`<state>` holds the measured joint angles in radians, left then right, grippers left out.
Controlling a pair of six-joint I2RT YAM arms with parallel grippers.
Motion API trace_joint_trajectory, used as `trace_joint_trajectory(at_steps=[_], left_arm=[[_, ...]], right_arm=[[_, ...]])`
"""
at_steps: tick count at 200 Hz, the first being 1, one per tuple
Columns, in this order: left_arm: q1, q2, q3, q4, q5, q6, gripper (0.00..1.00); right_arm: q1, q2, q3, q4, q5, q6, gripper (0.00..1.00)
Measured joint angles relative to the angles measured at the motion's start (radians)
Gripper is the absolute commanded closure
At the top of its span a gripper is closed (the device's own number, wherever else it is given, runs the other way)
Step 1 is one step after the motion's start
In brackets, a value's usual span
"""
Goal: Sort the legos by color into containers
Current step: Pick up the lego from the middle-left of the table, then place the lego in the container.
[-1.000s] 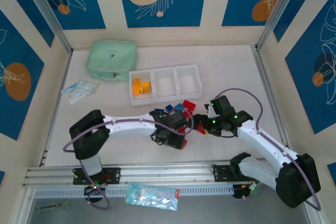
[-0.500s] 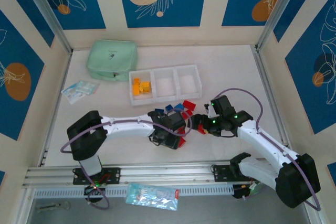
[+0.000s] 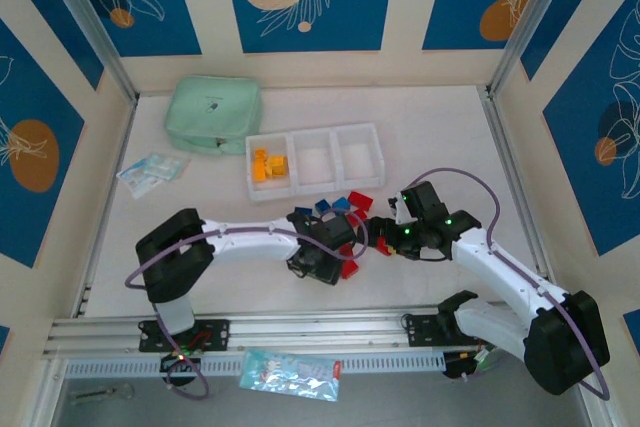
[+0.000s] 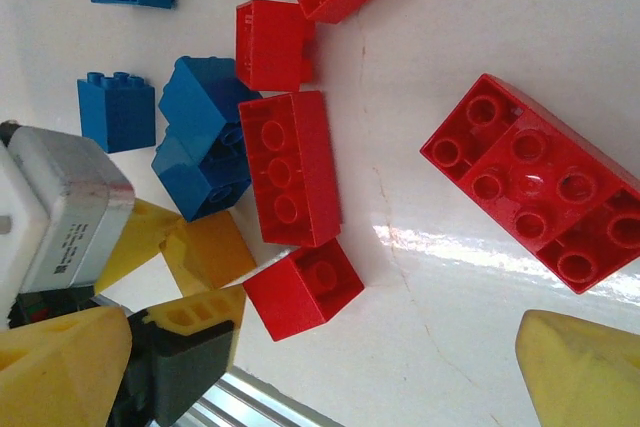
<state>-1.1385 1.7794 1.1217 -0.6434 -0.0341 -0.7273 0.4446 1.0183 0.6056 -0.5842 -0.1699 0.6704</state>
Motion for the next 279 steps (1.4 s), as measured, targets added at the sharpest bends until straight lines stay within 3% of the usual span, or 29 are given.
trace_joint_trajectory(at_steps=[52,90,140,166,207,238,279], left_arm=[[0.006,0.013,0.003,0.009,-0.004,0.018,0.47],[0.010,-0.005,-0.010,0.007,-0.013,0.017,0.49],[0.036,-0.188,-0.024,-0.071,-0.075,0.011,0.49],[0.132,-0.305,-0.015,-0.126,-0.127,0.032,0.49],[0.381,-0.337,0.051,-0.141,-0.179,0.133,0.49],[0.532,-0.190,0.195,-0.116,-0.187,0.213,0.49],[0.640,0.064,0.382,-0.069,-0.188,0.266,0.46]], right_arm=[[0.000,0.000,0.000,0.000,0.000,0.000,0.01],[0.003,0.007,0.007,0.000,-0.008,-0.007,0.01],[0.089,0.027,0.098,0.001,0.005,-0.024,0.01],[0.146,0.071,0.151,0.023,0.016,-0.027,0.01],[0.208,0.174,0.232,0.069,0.053,-0.031,0.01],[0.217,0.230,0.286,0.103,0.085,-0.038,0.01],[0.216,0.280,0.329,0.127,0.116,-0.043,0.01]])
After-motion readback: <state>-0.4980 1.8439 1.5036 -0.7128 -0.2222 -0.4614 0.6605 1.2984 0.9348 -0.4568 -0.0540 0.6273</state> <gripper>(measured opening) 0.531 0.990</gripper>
